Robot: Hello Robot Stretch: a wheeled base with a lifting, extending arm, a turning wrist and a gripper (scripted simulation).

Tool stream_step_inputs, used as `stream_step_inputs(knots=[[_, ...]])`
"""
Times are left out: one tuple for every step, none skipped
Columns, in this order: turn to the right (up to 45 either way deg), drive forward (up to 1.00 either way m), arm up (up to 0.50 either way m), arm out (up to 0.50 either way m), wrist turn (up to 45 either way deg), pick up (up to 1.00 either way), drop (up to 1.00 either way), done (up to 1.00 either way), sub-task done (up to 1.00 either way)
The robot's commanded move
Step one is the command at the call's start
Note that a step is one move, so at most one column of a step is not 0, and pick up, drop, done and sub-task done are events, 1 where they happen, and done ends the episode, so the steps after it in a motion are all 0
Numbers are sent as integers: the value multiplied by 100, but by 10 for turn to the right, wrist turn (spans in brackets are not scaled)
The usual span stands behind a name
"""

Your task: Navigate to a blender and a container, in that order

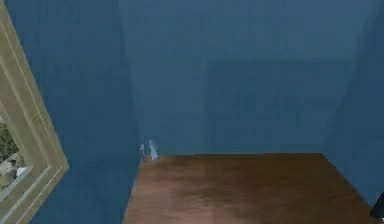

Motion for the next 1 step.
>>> stream_step_inputs(knots=[[0,25,0,0,0,0,0,0,0]])
